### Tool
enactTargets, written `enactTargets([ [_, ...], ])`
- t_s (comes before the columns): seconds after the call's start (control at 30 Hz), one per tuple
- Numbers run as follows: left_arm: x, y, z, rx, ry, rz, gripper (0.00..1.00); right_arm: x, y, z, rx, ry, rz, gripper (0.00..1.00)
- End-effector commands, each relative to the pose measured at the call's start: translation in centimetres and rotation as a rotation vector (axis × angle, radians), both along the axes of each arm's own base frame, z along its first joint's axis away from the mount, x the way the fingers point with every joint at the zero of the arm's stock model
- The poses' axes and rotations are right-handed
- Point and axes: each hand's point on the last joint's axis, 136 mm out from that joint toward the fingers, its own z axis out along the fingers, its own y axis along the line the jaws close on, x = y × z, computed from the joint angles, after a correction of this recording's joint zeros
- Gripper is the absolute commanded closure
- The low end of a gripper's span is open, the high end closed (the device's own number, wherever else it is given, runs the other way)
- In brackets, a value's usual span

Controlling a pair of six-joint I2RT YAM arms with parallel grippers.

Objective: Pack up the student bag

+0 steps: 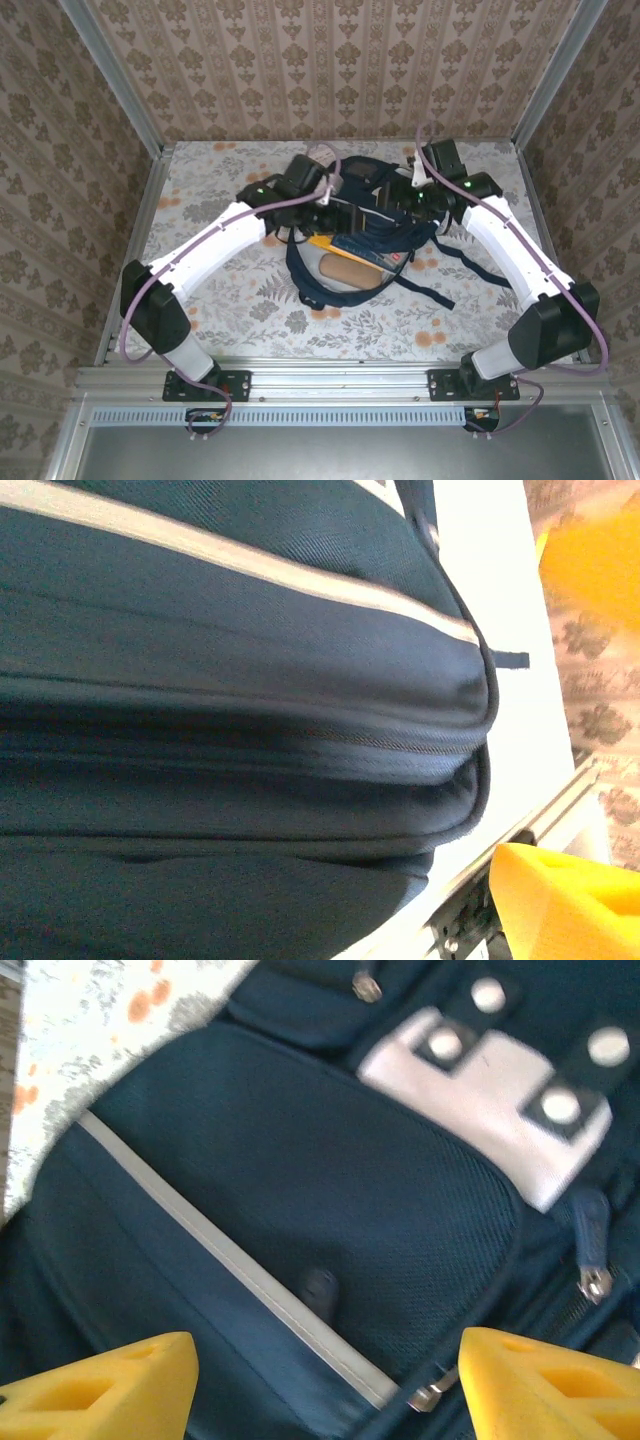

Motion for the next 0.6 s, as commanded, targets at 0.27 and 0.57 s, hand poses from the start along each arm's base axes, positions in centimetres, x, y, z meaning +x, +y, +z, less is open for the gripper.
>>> enactTargets([
  [0.27,2.7,5.3,5.4,-0.117,-0.077,0.051,0.57,-3.3,-2.4,-7.8,-0.064,0.154,-0.105,0.32],
  [0.57,7.5,9.7,3.1,-0.016,-0.085,0.139,0.27,-4.3,-5.0,-9.3,-0.168,0.18,-0.163,0.29],
])
